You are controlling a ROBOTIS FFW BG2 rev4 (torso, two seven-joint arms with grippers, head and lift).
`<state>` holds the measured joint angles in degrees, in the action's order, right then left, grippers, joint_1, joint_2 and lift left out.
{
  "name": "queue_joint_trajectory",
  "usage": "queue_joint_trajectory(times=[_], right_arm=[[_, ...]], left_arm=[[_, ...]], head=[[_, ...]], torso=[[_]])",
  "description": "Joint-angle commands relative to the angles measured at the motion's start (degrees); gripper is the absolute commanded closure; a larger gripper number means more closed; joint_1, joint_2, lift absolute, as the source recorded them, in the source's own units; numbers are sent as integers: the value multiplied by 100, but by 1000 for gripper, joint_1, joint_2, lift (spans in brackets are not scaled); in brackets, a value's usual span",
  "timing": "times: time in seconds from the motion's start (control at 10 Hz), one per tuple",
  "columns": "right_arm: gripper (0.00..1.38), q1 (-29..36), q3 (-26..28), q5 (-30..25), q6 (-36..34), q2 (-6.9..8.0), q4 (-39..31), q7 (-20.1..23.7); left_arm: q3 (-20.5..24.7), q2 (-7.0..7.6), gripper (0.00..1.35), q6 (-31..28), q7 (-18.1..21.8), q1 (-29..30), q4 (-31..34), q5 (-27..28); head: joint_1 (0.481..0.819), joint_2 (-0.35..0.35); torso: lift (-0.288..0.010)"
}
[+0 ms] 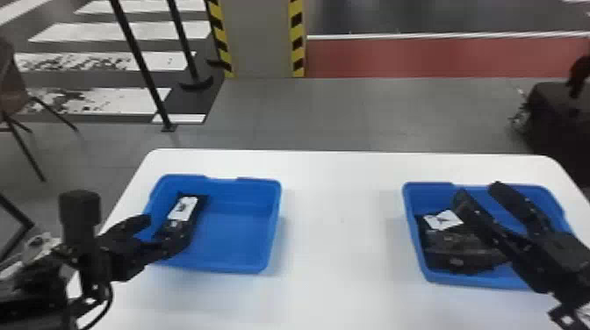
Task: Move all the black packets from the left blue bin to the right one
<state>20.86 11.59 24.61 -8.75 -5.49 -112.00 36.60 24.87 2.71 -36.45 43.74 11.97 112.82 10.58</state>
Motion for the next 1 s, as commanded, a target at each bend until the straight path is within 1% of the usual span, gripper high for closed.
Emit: queue_joint_trajectory(times=[0.0,0.1,0.2,0.4,0.5,0.6,0.7,0.9], right_arm=[[308,122,-148,-492,341,154,-169,-13],[308,164,-140,-773,720,268,-127,-136],[308,234,-140,-931,847,347,-141,-303],[308,361,-148,-931,847,356,-85,-338],[308,389,-157,-878,847,364,-57,-338],[308,389,-192,-852,847,364,-14,-338],[308,375,-227,-817,847,364,28,-338],[309,361,-236,-738,833,364,70,-329]], left_arm=[[0,1,171,-123,-190,-72,-82,58],[0,10,171,-123,-243,-199,-265,128],[-9,45,171,-109,-261,-368,-490,286],[-211,177,171,-95,-322,-888,-1136,506],[-334,239,171,-179,-357,-1099,-1446,541],[-395,265,171,-236,-366,-1254,-1727,603],[-457,274,171,-390,-375,-1366,-1840,691],[-633,265,185,-672,-472,-1408,-1840,814]], head=[[695,161],[695,193],[695,201],[695,201],[695,202],[695,198],[695,193],[695,192]], torso=[[-110],[-110],[-110],[-110],[-110],[-110],[-110],[-110]])
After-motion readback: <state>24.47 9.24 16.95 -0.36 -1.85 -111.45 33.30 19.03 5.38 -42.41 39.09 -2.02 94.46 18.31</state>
